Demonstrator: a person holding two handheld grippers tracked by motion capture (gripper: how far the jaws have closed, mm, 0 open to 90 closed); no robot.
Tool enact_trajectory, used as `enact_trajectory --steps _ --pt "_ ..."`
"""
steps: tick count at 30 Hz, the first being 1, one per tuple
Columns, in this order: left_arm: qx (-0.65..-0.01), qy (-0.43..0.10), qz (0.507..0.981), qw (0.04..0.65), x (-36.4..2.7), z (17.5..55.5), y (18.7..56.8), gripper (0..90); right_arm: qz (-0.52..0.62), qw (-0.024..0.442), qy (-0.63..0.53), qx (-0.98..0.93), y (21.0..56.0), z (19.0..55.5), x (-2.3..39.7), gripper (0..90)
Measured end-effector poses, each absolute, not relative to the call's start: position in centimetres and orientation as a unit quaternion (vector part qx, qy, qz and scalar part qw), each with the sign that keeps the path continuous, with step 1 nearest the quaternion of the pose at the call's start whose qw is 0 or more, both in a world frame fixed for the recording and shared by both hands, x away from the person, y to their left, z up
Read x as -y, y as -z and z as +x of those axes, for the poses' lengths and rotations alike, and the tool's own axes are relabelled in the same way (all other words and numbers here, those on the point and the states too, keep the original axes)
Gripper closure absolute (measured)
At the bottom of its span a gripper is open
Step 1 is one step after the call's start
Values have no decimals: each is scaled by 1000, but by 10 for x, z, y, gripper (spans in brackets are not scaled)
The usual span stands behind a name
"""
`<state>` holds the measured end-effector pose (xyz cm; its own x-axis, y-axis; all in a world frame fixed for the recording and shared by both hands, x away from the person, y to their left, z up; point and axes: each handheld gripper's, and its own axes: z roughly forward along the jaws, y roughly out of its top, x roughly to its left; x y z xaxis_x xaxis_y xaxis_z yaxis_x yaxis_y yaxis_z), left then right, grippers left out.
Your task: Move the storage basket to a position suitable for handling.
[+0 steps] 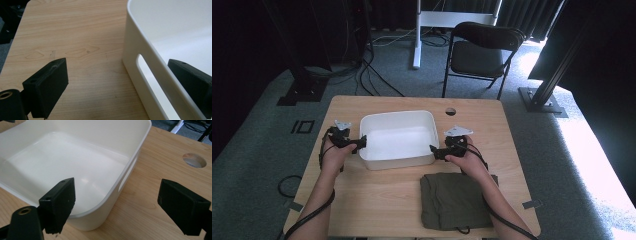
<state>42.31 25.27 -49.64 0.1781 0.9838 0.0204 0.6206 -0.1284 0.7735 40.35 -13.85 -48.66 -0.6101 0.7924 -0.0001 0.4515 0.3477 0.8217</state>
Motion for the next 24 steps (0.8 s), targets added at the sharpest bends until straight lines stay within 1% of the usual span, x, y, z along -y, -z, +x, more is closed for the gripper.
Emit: enact_trajectory --steps 7,11,14,15,16,17,18,19,20,21,22,23,24 --pt "-578 -279 696 322 -250 427 497 66 392 207 -420 -792 488 394 141 146" --pt "-580 -290 680 342 -249 425 492 142 387 207 -423 -793 487 393 141 145" --pt "-567 -297 685 347 -248 421 485 178 390 208 -446 -779 480 396 140 149" --pt "-564 -295 686 353 -248 419 483 186 390 211 -447 -777 478 397 140 180" --pt "-566 -288 687 354 -247 417 481 220 393 216 -446 -774 476 399 139 223" --pt "-568 -278 687 358 -247 416 480 252 398 219 -446 -771 475 401 138 234" --pt "-568 -272 688 360 -246 415 479 253 403 217 -449 -768 474 404 136 236" --pt "-569 -270 687 362 -246 414 480 282 407 216 -447 -767 474 406 135 264" --pt "-574 -263 682 368 -246 413 480 329 409 221 -443 -767 475 408 134 308" --pt "-574 -259 681 374 -246 413 481 333 414 225 -440 -764 476 410 133 352" --pt "-571 -257 680 380 -246 412 482 337 418 223 -439 -764 477 412 132 423" --pt "-569 -257 681 383 -246 411 483 382 427 210 -432 -766 478 414 132 462" --pt "-563 -254 691 375 -245 410 484 412 434 205 -428 -766 480 415 132 467"
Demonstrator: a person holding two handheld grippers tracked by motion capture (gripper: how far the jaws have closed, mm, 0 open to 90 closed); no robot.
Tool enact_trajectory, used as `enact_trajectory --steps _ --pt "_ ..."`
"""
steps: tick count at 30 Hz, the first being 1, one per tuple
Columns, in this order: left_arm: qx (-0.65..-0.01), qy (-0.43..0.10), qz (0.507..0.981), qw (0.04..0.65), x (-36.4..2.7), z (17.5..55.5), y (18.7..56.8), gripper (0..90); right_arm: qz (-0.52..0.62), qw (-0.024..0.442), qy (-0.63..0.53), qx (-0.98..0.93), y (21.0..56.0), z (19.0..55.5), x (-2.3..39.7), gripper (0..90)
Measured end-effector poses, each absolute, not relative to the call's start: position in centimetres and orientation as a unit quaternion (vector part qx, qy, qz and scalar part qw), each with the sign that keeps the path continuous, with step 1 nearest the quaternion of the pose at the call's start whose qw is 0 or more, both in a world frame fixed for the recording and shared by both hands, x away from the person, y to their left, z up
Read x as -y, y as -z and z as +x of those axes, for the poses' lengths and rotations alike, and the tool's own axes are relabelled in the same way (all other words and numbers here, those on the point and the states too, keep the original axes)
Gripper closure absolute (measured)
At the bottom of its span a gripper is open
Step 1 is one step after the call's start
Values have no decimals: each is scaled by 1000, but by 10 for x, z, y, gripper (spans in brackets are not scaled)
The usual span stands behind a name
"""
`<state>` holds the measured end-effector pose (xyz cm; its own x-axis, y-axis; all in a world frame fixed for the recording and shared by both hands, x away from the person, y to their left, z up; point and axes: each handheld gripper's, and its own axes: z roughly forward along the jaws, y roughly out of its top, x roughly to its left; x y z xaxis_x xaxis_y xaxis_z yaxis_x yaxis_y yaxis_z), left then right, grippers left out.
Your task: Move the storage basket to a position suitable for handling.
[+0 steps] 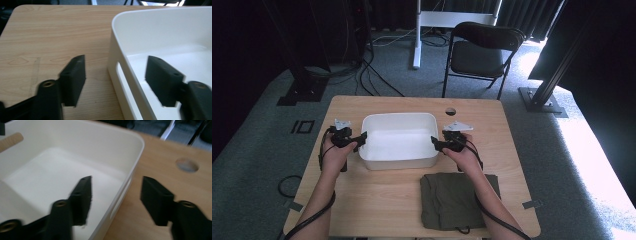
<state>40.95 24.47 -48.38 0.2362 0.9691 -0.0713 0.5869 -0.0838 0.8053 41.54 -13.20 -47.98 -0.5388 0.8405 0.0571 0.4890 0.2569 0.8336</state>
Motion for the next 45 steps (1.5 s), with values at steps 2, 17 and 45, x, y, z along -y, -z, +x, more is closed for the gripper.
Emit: enact_trajectory --steps 2,17,45 --pt "-561 -253 694 375 -244 408 485 488 445 210 -421 -762 482 417 130 503" --pt "-559 -260 713 334 -225 406 482 771 500 222 -395 -738 480 414 117 784" --pt "-565 -244 711 340 -176 418 482 776 530 236 -373 -725 476 423 157 819"
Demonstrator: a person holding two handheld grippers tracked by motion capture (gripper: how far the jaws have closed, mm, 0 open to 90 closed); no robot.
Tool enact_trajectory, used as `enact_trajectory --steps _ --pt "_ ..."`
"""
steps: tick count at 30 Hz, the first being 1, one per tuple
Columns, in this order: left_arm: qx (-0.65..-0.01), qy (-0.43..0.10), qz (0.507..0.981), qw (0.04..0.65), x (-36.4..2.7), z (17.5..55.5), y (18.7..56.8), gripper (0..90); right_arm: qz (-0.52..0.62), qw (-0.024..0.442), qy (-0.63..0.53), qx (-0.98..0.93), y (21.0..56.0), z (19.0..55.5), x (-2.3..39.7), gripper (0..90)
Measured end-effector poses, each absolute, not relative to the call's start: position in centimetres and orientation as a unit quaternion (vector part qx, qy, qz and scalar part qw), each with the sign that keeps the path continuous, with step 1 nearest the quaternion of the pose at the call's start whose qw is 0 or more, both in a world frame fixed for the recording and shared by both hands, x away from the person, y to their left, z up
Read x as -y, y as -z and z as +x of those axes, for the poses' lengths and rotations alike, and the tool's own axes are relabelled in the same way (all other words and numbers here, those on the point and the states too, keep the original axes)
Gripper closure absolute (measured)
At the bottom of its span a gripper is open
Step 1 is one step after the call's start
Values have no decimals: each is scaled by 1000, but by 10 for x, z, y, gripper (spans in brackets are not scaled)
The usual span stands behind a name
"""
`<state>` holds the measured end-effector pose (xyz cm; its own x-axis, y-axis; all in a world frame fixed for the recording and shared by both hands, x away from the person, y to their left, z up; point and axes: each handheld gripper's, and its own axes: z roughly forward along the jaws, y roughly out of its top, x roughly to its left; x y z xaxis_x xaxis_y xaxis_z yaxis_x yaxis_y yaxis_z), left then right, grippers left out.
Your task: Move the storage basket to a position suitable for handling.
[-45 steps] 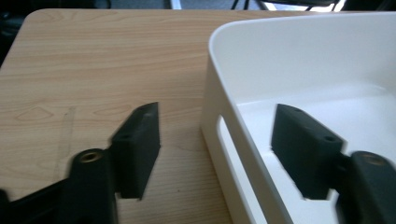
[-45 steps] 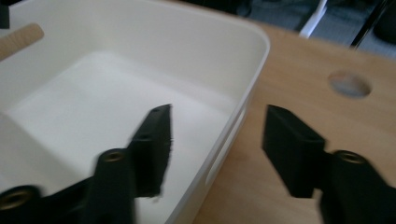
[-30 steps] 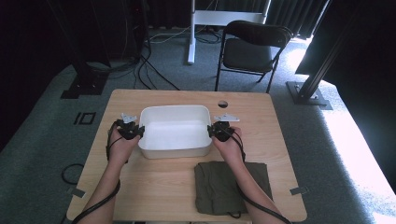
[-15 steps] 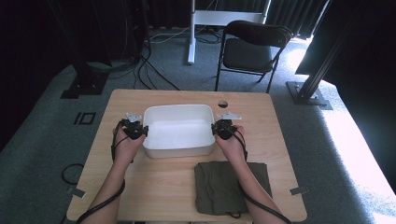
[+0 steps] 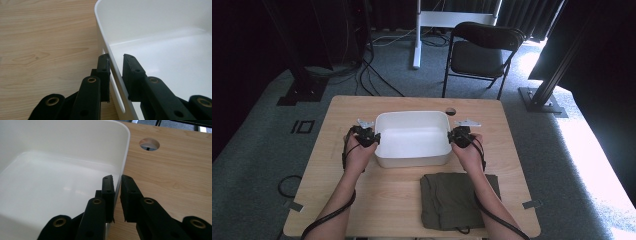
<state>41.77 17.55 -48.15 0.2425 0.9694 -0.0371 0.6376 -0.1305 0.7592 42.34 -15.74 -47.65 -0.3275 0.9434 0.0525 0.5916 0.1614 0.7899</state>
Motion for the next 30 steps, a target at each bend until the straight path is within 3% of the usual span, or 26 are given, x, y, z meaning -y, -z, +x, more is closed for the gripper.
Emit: enact_trajectory --steps 30 --pt "-542 -222 734 343 -99 439 479 773 575 245 -357 -694 475 426 230 837"
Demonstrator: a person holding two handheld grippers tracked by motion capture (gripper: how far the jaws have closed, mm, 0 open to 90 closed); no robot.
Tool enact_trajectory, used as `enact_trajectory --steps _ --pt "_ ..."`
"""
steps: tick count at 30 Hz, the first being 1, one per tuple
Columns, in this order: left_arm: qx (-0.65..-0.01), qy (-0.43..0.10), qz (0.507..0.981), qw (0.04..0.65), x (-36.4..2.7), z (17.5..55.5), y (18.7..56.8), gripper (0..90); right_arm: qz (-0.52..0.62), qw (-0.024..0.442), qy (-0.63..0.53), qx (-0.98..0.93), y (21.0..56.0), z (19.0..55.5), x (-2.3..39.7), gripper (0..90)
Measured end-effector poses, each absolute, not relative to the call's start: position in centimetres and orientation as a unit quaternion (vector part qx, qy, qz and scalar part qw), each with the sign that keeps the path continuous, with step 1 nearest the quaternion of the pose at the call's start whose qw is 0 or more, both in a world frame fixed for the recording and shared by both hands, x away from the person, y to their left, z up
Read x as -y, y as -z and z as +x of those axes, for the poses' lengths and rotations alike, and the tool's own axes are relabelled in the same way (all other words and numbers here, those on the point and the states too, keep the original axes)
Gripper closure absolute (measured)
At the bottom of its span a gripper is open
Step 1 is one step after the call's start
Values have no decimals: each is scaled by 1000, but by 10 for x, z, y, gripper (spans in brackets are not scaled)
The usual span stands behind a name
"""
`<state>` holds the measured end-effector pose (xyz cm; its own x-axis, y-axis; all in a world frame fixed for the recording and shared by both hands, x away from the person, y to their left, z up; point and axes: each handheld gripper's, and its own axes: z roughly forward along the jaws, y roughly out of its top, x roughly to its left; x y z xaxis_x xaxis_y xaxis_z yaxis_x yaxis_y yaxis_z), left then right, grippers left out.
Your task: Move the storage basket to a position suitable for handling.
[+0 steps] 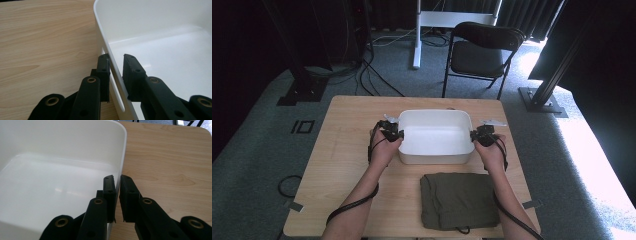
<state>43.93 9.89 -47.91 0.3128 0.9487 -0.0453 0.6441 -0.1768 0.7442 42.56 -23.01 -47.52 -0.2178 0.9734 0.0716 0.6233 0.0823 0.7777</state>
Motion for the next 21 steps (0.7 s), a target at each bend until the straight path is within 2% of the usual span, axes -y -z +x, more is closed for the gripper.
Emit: enact_trajectory --steps 21 --pt "-523 -212 751 341 -52 458 478 772 603 249 -350 -672 475 428 276 843"
